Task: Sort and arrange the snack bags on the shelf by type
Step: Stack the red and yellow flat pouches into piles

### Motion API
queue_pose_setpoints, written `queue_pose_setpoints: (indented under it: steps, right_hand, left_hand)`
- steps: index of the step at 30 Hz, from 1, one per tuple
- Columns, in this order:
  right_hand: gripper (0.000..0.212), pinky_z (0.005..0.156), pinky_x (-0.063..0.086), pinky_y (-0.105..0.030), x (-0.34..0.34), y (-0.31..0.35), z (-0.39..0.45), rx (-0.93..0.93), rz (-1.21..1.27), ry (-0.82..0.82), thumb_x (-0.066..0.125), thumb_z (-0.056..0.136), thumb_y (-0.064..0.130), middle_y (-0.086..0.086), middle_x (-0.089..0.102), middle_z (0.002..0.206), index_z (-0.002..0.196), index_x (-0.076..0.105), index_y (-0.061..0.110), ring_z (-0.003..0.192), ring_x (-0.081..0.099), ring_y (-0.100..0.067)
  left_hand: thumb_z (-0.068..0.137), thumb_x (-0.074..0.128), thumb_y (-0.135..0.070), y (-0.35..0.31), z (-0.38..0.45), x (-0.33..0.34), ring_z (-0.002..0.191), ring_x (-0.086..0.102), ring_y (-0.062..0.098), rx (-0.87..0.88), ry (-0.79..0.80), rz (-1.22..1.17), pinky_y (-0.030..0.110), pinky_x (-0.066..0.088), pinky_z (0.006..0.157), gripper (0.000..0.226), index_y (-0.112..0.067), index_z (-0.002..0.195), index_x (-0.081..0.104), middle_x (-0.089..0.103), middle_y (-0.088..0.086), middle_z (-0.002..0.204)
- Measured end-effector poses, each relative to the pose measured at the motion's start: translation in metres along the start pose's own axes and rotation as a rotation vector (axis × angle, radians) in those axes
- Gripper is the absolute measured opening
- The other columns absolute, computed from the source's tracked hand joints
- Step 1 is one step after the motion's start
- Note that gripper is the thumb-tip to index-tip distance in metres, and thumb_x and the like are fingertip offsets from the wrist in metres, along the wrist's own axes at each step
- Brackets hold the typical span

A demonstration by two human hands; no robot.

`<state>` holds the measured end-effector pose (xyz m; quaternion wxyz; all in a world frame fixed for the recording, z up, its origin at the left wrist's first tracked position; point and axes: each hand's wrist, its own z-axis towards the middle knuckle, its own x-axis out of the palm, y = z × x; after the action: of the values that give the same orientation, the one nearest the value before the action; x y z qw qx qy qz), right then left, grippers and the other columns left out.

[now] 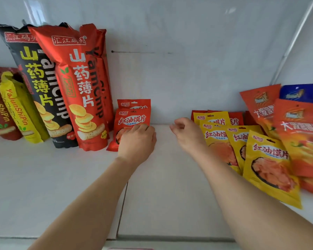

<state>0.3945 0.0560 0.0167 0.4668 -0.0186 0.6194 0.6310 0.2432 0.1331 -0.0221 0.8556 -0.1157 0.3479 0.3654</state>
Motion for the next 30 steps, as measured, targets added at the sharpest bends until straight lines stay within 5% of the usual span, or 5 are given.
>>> queue_pose_setpoints:
  steps: [6, 11, 16, 21, 30]
  right_hand:
    - [0.036, 0.094, 0.046, -0.032, -0.085, -0.058, -0.035, -0.041, -0.257, -0.131, 0.056, 0.098, 0.038, 0.0, 0.063, 0.126, 0.127, 0.061, 0.018, 0.116, 0.059, -0.019]
    - [0.039, 0.095, 0.042, -0.041, -0.133, -0.117, -0.079, 0.096, -0.431, -0.378, 0.056, 0.096, 0.037, -0.009, 0.059, 0.13, 0.129, 0.059, 0.016, 0.119, 0.051, -0.032]
    - [0.043, 0.098, 0.04, -0.043, -0.134, -0.141, -0.085, 0.186, -0.437, -0.233, 0.045, 0.099, 0.044, -0.004, 0.055, 0.135, 0.133, 0.053, 0.02, 0.125, 0.047, -0.029]
    - [0.04, 0.097, 0.042, -0.04, -0.133, -0.146, -0.067, 0.13, -0.432, -0.191, 0.04, 0.1, 0.045, -0.003, 0.059, 0.127, 0.125, 0.057, 0.018, 0.12, 0.051, -0.026]
    - [0.047, 0.102, 0.038, -0.04, -0.125, -0.136, -0.039, 0.058, -0.466, -0.128, 0.034, 0.1, 0.052, -0.001, 0.056, 0.131, 0.129, 0.053, 0.02, 0.126, 0.048, -0.023]
  left_hand:
    - [0.088, 0.052, -0.026, -0.081, 0.023, 0.01, 0.064, 0.066, 0.03, 0.033, 0.058, -0.141, 0.028, 0.041, 0.047, 0.028, -0.012, 0.074, 0.07, 0.067, 0.005, 0.072]
    - [0.104, 0.042, -0.043, -0.149, 0.033, 0.005, 0.115, 0.058, 0.022, -0.217, 0.31, -0.388, 0.035, 0.048, 0.084, 0.037, -0.021, 0.123, 0.064, 0.064, -0.001, 0.123]
    - [0.098, 0.046, -0.053, -0.184, 0.044, 0.013, 0.136, 0.04, 0.03, -0.611, 0.473, -0.664, 0.043, 0.037, 0.108, 0.062, -0.013, 0.145, 0.041, 0.046, 0.008, 0.147]
    - [0.1, 0.052, -0.046, -0.191, 0.051, 0.021, 0.134, 0.048, 0.031, -0.982, 0.473, -1.025, 0.035, 0.043, 0.098, 0.069, -0.01, 0.154, 0.028, 0.048, 0.008, 0.149]
    - [0.103, 0.052, -0.021, -0.173, 0.053, 0.018, 0.087, 0.076, 0.031, -1.194, 0.487, -1.464, 0.05, 0.061, 0.08, 0.02, -0.014, 0.11, 0.07, 0.078, 0.009, 0.1]
